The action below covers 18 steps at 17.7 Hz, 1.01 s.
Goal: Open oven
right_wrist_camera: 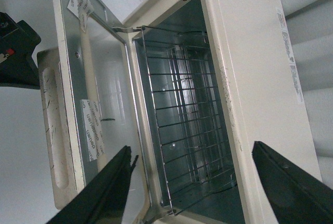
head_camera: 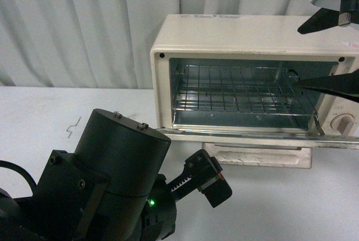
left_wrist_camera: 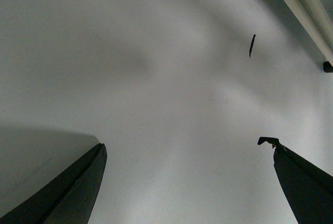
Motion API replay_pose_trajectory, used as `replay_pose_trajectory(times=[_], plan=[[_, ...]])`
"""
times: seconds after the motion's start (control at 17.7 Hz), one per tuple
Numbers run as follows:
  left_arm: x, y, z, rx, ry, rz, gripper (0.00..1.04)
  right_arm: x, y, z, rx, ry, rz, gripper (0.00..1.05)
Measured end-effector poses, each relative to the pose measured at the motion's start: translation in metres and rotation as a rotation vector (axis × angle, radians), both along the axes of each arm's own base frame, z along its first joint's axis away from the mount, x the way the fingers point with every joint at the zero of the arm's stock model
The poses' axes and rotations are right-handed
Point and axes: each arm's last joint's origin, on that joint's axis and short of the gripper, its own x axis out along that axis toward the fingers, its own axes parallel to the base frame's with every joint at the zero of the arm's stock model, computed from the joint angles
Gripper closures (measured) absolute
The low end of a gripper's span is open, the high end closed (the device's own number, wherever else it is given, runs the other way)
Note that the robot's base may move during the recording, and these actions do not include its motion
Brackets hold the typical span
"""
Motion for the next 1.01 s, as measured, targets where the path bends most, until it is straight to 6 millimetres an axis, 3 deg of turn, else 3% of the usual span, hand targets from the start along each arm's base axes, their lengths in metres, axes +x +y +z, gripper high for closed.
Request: replay_pose_trajectory(times=[0.11, 0.17, 0.34, 0.39, 0.51, 0.56, 0.68, 0.85, 0.9, 1.01], plan=[[0.000, 0.000, 0.000, 0.000, 0.000, 0.000, 0.07, 0.000, 0.000, 0.000, 0.000, 0.000, 0.000, 0.19], [0.000, 0.000, 0.000, 0.000, 0.000, 0.000, 0.07, 0.000, 0.000, 0.000, 0.000, 0.000, 0.000, 0.05], [0.000, 0.000, 0.000, 0.000, 0.000, 0.000, 0.07, 0.002, 0.001, 0.001, 0.008, -0.029, -0.025, 0.07], [0.000, 0.000, 0.000, -0.001, 0.000, 0.000, 0.07, 0.002, 0.004, -0.003, 0.063, -0.190, -0.219, 0.15], [0.000, 0.000, 0.000, -0.003, 0.001, -0.002, 0.07, -0.028, -0.016, -0.029, 0.404, -0.274, -0.677, 0.37], [0.000, 0.000, 0.000, -0.002, 0.001, 0.001, 0.07, -0.039, -0.026, -0.032, 0.570, -0.300, -0.785, 0.46], [0.000, 0.001, 0.000, 0.004, -0.001, 0.008, 0.07, -0.059, -0.039, -0.025, 0.911, -0.306, -0.850, 0.66], [0.000, 0.000, 0.000, 0.002, -0.001, 0.006, 0.07, -0.085, -0.046, -0.045, 1.016, -0.210, -0.877, 0.97], [0.000, 0.000, 0.000, 0.002, -0.001, 0.007, 0.07, -0.091, -0.049, -0.048, 1.021, -0.203, -0.888, 1.03], [0.000, 0.001, 0.000, 0.003, 0.000, 0.007, 0.07, -0.106, -0.054, -0.050, 1.049, -0.215, -0.885, 1.03]])
